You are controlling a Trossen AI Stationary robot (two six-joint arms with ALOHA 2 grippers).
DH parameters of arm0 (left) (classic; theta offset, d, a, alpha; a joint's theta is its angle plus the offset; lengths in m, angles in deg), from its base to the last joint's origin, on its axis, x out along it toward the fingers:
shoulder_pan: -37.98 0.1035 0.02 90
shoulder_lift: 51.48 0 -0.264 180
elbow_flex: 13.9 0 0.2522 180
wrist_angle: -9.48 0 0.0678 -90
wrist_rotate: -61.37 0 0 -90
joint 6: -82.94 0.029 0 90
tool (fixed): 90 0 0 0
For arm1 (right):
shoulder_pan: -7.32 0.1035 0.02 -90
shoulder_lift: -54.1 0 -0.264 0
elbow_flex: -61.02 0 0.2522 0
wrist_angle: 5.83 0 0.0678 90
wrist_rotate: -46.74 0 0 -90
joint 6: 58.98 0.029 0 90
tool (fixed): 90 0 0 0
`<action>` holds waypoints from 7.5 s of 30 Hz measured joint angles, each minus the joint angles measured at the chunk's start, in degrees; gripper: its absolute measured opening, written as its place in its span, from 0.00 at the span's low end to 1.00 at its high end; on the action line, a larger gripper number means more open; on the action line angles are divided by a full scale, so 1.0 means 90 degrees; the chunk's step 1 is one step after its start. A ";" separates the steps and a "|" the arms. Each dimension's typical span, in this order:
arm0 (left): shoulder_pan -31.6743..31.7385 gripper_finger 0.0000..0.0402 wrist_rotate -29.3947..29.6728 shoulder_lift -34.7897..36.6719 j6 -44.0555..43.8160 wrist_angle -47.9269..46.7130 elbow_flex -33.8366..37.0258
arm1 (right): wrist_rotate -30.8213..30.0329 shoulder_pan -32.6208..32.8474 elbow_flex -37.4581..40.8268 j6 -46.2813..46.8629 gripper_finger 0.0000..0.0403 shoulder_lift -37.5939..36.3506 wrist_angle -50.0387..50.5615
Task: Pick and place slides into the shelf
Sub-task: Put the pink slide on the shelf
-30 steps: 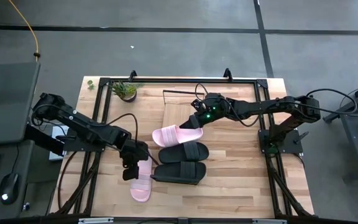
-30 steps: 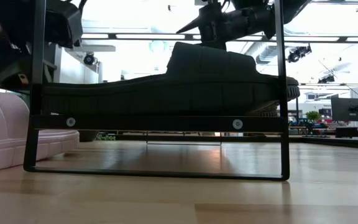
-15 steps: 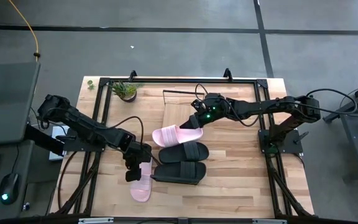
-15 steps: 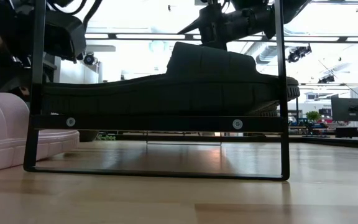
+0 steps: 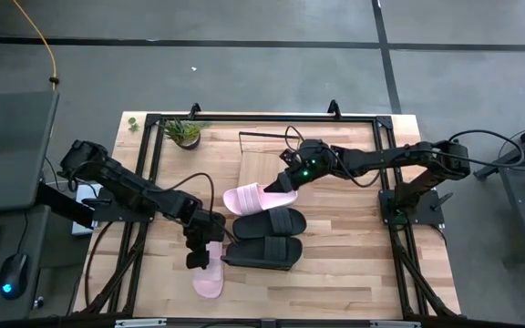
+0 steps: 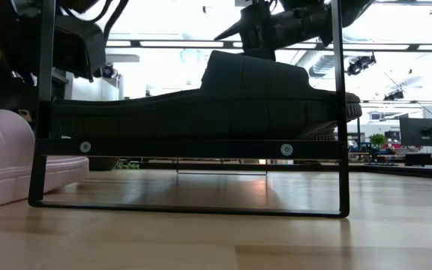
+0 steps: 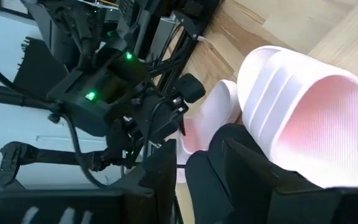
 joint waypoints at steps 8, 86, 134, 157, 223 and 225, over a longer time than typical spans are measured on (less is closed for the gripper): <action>0.0002 0.45 0.0004 -0.0011 -0.0033 0.0003 0.0000 | -0.0056 0.0060 0.0000 -0.0027 0.29 0.0000 0.0025; -0.0486 0.01 -0.0617 0.0966 -0.0264 -0.1700 -0.0840 | 0.0223 -0.0172 0.0000 -0.0183 0.29 0.0000 0.0193; -0.0144 0.01 0.0100 -0.0953 0.3975 -0.7564 -0.6971 | 0.0422 -0.0151 -0.1157 0.0842 0.51 -0.0002 -0.0515; 0.0614 0.01 0.0245 -0.1700 0.4474 -0.7540 -0.8206 | 0.0012 0.0438 -0.1178 0.0885 0.51 0.0001 -0.0550; 0.0602 0.01 0.0418 -0.1764 0.4290 -0.7397 -0.9634 | -0.0675 0.1213 -0.4024 -0.0120 0.51 0.1916 0.1194; 0.0602 0.01 0.0474 -0.1761 0.4274 -0.7388 -0.9715 | -0.0675 0.1166 -0.4024 0.0016 0.51 0.1916 0.0843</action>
